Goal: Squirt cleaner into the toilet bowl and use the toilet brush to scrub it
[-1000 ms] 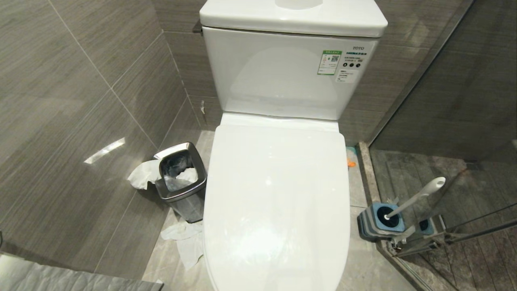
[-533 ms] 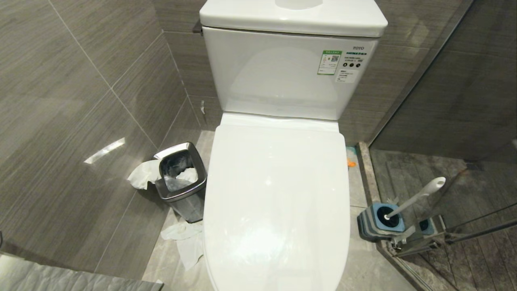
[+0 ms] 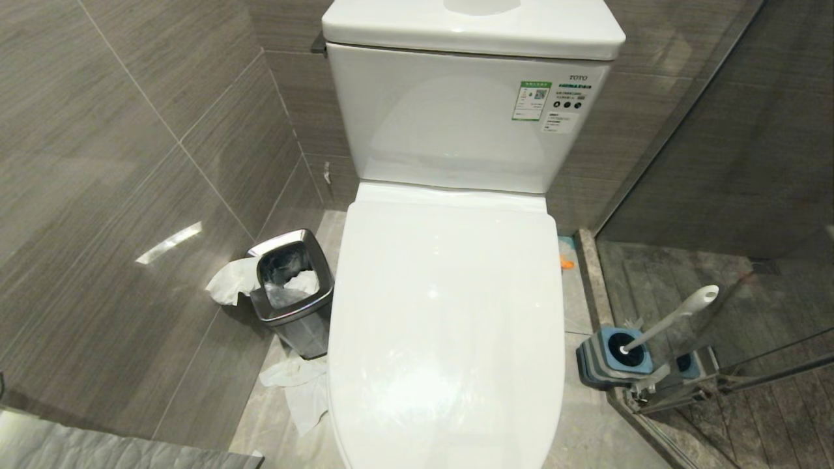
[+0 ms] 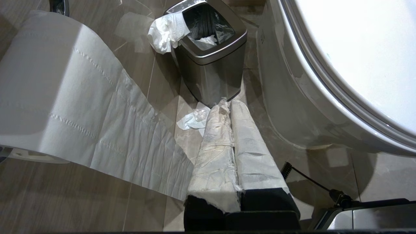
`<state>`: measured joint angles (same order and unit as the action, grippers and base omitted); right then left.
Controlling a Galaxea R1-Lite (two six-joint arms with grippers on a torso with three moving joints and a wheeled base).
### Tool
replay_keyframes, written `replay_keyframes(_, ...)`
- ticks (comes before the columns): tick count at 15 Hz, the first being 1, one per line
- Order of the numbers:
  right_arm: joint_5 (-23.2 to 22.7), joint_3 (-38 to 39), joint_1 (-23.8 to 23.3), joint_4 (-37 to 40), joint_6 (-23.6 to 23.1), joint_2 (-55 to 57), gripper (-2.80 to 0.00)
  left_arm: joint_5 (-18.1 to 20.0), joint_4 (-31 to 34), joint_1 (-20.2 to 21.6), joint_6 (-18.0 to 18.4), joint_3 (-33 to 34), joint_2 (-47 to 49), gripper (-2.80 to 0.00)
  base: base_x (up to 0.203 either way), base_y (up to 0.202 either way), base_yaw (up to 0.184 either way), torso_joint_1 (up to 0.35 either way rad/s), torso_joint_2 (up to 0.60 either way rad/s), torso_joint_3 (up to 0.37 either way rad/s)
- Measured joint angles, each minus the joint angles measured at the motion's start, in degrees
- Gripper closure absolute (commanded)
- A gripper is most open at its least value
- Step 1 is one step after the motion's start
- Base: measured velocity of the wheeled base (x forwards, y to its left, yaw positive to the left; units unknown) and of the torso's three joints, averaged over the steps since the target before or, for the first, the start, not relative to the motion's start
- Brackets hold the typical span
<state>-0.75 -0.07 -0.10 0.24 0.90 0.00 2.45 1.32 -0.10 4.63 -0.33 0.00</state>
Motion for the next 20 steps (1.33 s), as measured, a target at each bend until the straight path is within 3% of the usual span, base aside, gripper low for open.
replay_keyframes(20, -0.01, -0.02, 0.05, 0.03, -0.02, 0.0, 0.0, -0.01, 0.0, 0.0, 0.0, -0.02, 0.0, 0.0, 0.0, 0.0, 0.0, 0.0, 0.0, 0.0)
